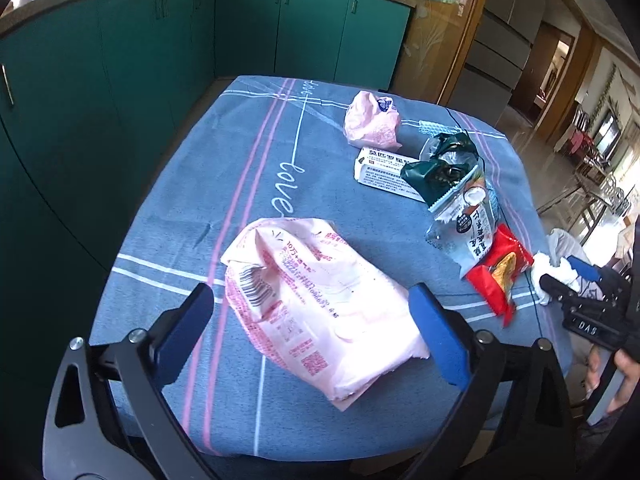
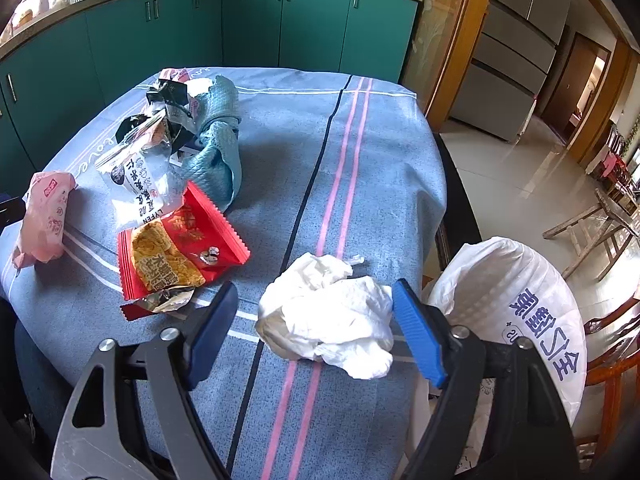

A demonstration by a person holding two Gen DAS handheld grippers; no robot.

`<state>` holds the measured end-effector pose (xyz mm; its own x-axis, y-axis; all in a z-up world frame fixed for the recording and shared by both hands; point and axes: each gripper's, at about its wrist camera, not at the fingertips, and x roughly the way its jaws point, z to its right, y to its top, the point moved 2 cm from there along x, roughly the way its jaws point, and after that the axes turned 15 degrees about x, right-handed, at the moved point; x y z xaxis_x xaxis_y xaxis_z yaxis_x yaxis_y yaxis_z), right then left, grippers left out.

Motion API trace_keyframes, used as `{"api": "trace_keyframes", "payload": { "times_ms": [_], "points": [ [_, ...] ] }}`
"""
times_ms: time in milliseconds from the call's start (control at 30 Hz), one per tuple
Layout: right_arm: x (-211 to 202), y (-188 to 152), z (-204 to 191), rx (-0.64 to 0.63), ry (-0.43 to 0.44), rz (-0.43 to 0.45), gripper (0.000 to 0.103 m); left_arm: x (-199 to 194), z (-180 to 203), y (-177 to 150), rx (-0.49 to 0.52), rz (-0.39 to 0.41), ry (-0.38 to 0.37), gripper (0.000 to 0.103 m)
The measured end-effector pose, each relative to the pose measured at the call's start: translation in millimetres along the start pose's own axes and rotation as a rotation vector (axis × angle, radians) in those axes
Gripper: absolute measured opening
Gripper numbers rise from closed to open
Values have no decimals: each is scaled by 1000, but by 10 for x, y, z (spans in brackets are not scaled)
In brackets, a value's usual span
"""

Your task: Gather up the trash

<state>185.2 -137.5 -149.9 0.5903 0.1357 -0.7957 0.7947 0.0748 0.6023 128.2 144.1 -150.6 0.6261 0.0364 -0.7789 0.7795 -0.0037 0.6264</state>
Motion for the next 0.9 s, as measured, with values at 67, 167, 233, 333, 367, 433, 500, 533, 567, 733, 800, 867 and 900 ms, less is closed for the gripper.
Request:
{"api": "trace_keyframes", "payload": {
  "times_ms": [67,167,233,333,367,433,500,533,567,733,800,867,900],
  "points": [
    [13,-1,-3,3,-1,-1,80,-17,-15,-8,-27,0,-17,98],
    [68,-10,-7,2,-15,-6,80,48,-77,16,-81,-43,-7,100],
    [121,-16,-7,5,-33,-9,80,115,-84,28,-98,-76,-3,100],
    [200,-32,-7,9,-53,-18,80,195,-31,29,-99,-110,-12,100],
    [221,-40,-7,9,-56,-21,80,215,-3,27,-90,-113,-12,100],
    [252,-58,-9,8,-55,-29,80,245,43,26,-77,-122,-15,100],
    [259,-67,-2,13,-47,-27,80,285,78,27,-81,-125,-43,100],
    [264,-67,7,15,-44,-28,80,302,91,28,-82,-128,-53,100],
    [268,-67,14,18,-40,-27,80,319,113,28,-80,-130,-56,100],
    [275,-72,31,27,-31,-22,80,346,229,75,-46,-124,-64,100],
    [269,-80,28,23,-23,-19,75,346,282,82,-19,-117,-66,99],
    [252,-82,24,19,-20,-11,65,344,325,85,3,-109,-60,89],
    [245,-81,27,19,-20,-7,61,341,346,89,11,-105,-64,85]
  ]
}}
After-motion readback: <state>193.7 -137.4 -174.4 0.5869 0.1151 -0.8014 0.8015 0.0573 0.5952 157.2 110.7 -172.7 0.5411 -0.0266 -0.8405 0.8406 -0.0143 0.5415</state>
